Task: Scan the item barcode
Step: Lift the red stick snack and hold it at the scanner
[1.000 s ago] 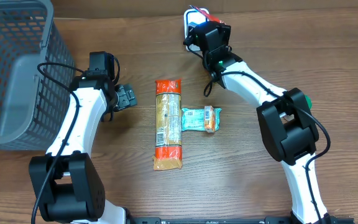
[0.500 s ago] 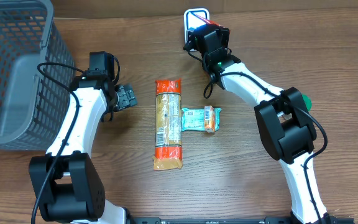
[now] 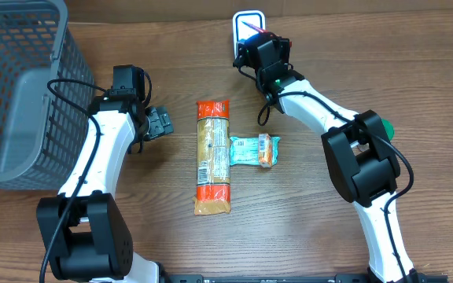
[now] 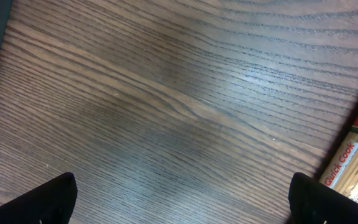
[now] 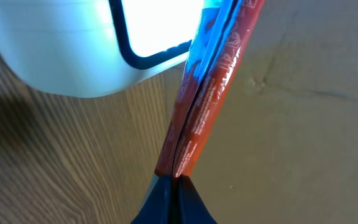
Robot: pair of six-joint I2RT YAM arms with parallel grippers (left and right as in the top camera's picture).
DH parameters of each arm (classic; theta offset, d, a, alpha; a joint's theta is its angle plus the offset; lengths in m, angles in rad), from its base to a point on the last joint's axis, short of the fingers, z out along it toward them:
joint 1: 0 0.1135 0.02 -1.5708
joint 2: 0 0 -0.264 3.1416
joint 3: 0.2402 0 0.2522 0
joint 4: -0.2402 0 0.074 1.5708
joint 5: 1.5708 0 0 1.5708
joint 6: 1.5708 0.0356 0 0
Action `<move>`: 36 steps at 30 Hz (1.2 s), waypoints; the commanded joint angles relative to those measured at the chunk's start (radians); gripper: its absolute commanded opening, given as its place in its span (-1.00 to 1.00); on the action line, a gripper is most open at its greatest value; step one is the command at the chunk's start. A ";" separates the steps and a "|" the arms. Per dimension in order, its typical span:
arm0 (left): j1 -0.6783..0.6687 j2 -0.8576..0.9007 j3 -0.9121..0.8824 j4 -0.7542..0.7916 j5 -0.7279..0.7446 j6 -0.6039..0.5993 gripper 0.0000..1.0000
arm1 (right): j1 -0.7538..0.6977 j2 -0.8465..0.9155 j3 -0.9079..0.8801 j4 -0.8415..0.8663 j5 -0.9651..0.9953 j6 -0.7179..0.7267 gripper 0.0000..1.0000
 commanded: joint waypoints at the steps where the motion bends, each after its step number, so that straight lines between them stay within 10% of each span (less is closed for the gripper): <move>1: -0.001 -0.020 0.011 0.002 0.001 0.014 0.99 | 0.006 0.013 -0.013 0.004 -0.002 0.010 -0.93; 36: -0.001 -0.020 0.011 0.002 0.001 0.014 1.00 | 0.000 0.067 -0.014 -0.049 -0.022 0.074 -0.93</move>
